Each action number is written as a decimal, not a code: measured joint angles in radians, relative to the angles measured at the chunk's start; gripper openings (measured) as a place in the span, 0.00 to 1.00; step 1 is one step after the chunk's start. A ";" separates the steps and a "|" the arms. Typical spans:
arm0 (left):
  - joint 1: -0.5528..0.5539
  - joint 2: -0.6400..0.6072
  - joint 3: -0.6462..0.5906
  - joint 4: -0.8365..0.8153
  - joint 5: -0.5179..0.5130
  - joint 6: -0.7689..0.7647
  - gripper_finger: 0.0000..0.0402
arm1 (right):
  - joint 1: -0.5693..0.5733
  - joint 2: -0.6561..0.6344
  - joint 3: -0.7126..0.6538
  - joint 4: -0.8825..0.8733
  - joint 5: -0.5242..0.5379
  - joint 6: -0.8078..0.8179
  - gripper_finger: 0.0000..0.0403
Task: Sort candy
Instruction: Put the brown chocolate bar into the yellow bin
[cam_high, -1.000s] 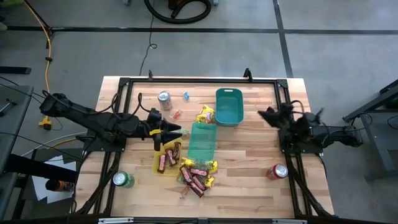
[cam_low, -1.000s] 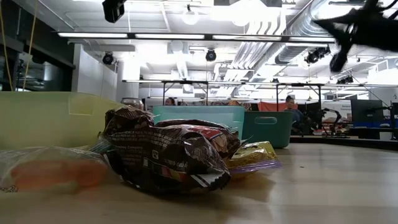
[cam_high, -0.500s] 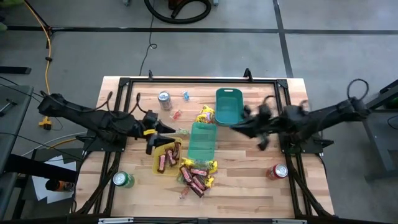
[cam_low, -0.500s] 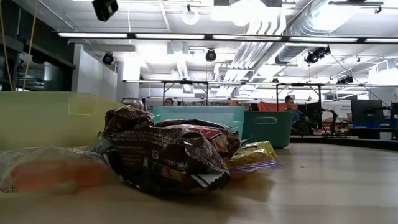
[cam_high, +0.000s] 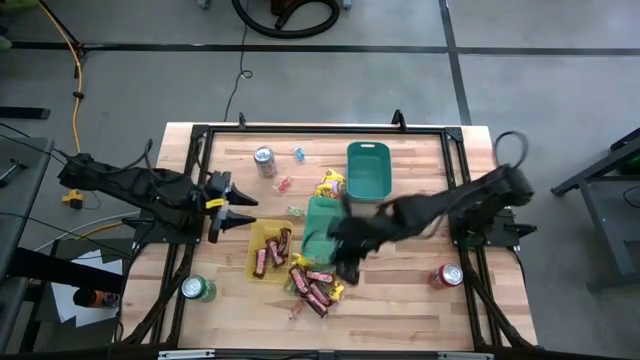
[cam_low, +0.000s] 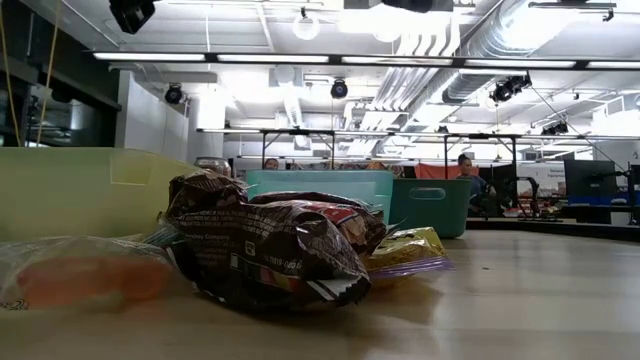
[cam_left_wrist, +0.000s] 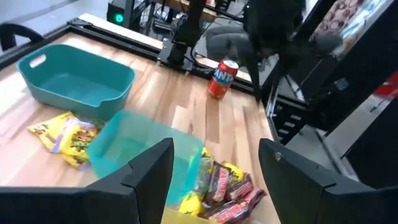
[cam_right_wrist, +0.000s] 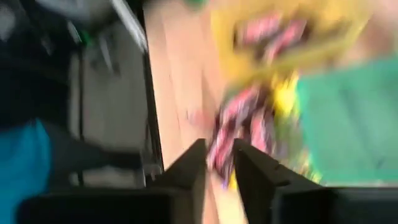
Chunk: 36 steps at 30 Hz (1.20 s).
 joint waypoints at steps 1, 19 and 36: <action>0.000 -0.003 0.000 -0.009 -0.004 0.008 0.55 | 0.024 0.043 0.029 -0.036 -0.004 0.009 0.26; 0.000 0.013 0.000 -0.094 -0.125 0.003 0.55 | 0.132 0.547 0.324 -0.253 0.262 -0.174 0.53; 0.000 0.012 0.000 -0.093 -0.210 0.001 0.55 | 0.131 0.529 0.422 -0.463 0.375 -0.204 0.02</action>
